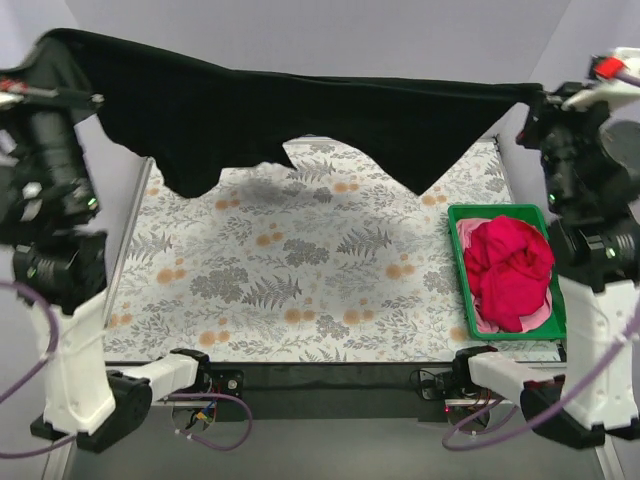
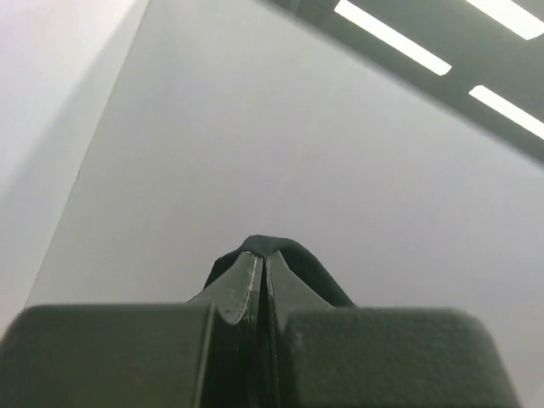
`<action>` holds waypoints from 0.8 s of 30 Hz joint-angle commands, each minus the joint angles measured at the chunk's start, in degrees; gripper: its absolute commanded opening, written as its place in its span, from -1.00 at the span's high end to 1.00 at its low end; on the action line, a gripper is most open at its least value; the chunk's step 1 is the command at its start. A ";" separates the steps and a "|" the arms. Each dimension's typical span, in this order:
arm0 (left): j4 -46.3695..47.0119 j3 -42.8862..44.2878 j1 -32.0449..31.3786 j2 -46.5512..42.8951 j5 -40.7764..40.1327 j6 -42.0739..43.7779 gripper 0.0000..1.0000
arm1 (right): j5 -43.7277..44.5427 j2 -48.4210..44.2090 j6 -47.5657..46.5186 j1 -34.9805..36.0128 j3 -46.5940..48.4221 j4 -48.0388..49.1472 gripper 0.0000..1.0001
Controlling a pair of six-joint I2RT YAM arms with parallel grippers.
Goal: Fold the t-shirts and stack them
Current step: Flatten the tshirt out
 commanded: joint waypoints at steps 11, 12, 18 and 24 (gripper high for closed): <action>3.30 6.06 0.45 -4.96 6.18 10.23 1.00 | -6.41 -13.95 -12.64 -0.45 -2.04 6.90 0.97; 2.68 5.27 0.45 -3.91 5.83 10.23 1.00 | -6.85 -13.95 -12.81 -0.54 -2.65 5.94 0.97; 1.09 -8.76 0.45 0.57 5.04 10.06 1.00 | -7.65 -11.85 -11.24 -0.45 -10.38 2.42 0.97; 6.62 -26.00 0.62 9.54 4.33 8.83 1.00 | -5.81 -4.22 -9.48 -0.45 -26.19 3.72 0.97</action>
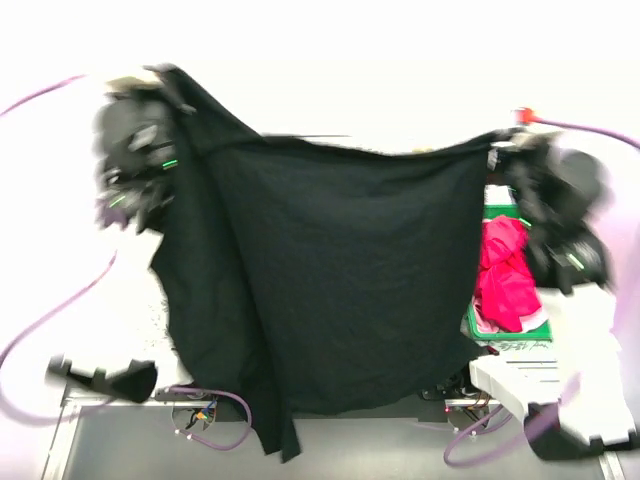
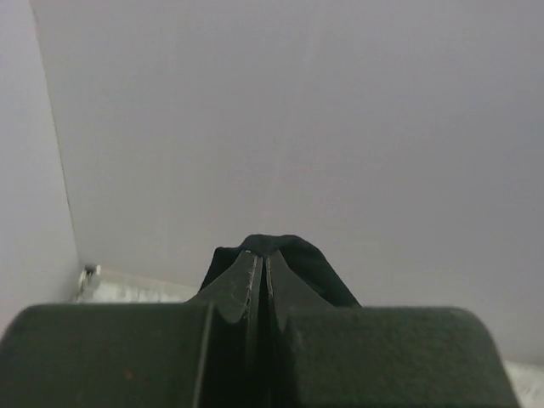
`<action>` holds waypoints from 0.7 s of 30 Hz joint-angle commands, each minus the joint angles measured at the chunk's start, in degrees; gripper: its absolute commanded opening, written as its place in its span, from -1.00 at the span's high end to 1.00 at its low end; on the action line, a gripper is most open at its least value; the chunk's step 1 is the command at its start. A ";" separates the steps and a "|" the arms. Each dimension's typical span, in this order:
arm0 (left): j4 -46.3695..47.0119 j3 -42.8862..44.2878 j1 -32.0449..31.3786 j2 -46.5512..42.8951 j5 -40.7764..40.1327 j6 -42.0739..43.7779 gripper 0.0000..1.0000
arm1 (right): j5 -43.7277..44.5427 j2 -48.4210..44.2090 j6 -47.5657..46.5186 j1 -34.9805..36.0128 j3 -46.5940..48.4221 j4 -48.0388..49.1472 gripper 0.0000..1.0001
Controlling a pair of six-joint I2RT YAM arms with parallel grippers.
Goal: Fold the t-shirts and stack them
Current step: Flatten the tshirt out, then fold the tshirt
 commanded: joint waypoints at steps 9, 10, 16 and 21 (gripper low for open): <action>9.01 -16.88 3.41 25.11 0.23 -4.04 1.00 | 3.87 27.06 3.30 -4.05 -21.84 18.00 0.97; 9.27 -16.44 3.67 26.87 0.84 -4.39 1.00 | 3.17 29.37 3.39 -4.75 -21.23 19.06 0.97; 11.12 -7.75 5.08 40.58 4.10 -4.92 1.00 | 0.53 45.02 2.34 -7.48 -12.71 22.76 0.97; 9.99 1.99 5.61 48.23 4.45 -4.57 1.00 | -0.88 53.54 1.72 -8.36 -4.45 22.76 0.97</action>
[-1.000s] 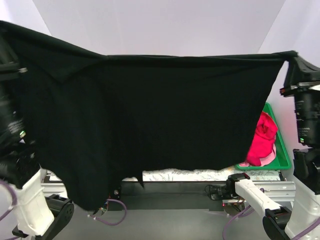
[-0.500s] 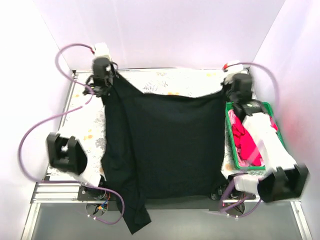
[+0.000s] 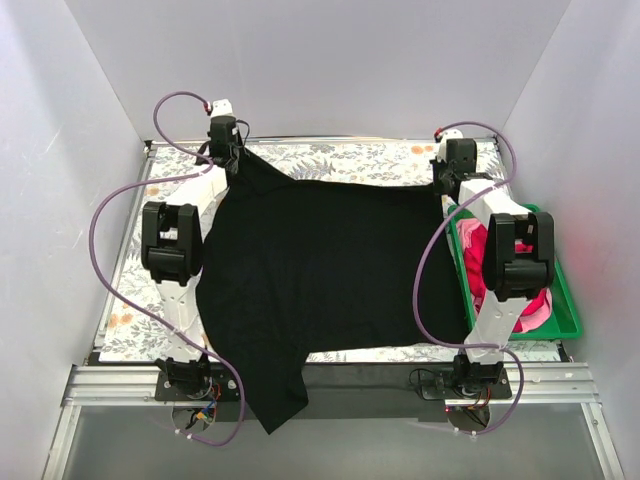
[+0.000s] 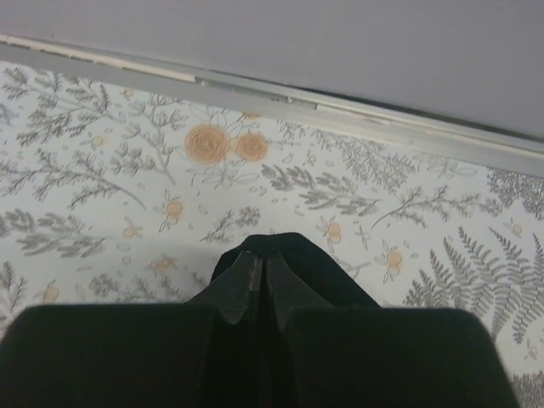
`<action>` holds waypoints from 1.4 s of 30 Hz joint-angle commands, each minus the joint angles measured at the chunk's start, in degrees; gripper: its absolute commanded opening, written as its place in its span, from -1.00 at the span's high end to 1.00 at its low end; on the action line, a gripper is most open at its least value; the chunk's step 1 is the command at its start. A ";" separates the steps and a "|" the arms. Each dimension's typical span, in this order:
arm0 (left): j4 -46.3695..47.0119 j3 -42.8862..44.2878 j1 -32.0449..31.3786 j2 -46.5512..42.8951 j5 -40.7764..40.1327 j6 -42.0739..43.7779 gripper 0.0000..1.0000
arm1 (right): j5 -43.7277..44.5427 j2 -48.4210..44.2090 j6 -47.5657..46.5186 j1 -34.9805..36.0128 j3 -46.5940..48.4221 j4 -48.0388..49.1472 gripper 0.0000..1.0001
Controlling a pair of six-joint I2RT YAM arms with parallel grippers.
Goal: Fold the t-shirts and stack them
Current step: Fold the tshirt
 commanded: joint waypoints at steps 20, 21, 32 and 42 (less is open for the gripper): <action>-6.58 19.65 2.36 9.21 2.43 -7.57 1.00 | -7.25 11.61 4.85 -2.23 18.32 2.95 0.97; -7.89 19.56 2.36 9.12 2.60 -8.37 1.00 | -7.34 11.08 5.03 -2.23 18.14 2.86 0.97; -17.39 13.49 2.36 0.08 4.53 -27.09 1.00 | -7.87 8.36 6.17 -3.37 19.28 -2.23 0.97; -23.11 10.77 2.45 -8.35 7.96 -36.76 1.00 | -9.45 5.37 8.02 -3.46 19.20 -5.84 0.97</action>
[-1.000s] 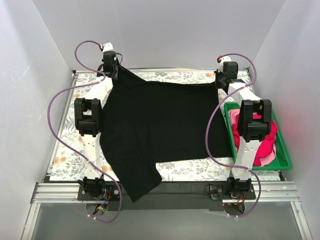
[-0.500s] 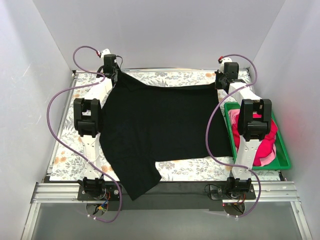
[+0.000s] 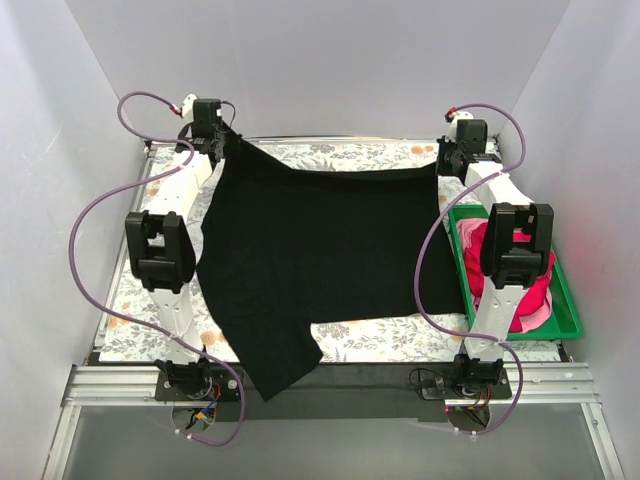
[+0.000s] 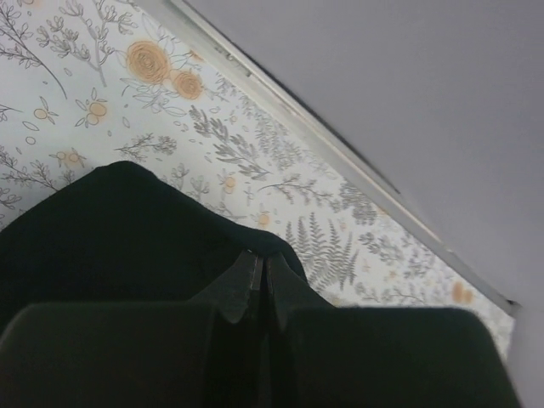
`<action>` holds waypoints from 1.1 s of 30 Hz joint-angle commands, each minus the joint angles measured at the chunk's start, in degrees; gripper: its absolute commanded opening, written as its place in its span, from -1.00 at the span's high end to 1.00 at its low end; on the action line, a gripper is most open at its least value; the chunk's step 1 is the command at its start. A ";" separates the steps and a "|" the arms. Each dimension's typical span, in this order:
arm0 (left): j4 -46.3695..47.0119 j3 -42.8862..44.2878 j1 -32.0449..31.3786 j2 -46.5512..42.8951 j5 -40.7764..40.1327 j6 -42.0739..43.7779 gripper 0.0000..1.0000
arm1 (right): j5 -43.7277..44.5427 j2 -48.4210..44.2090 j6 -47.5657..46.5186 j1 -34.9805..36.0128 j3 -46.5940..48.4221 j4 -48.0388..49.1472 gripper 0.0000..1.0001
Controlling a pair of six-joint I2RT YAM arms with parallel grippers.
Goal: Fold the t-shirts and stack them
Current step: Fold the tshirt
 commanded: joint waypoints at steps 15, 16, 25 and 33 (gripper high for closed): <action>-5.20 -12.50 1.01 -17.75 2.68 -13.22 1.00 | -3.46 -6.10 5.24 -0.31 1.99 -6.66 0.97; -5.12 -13.29 1.01 -18.19 3.38 -13.49 1.00 | -3.46 -6.28 5.33 -0.40 1.99 -6.83 0.97; -8.28 -15.93 1.10 -22.76 6.72 -16.21 1.00 | -1.79 -8.38 5.51 -0.40 2.17 -11.49 0.97; -9.25 -23.04 1.10 -29.26 8.66 -17.89 1.00 | 0.41 -10.49 5.77 -0.31 -0.64 -13.25 0.97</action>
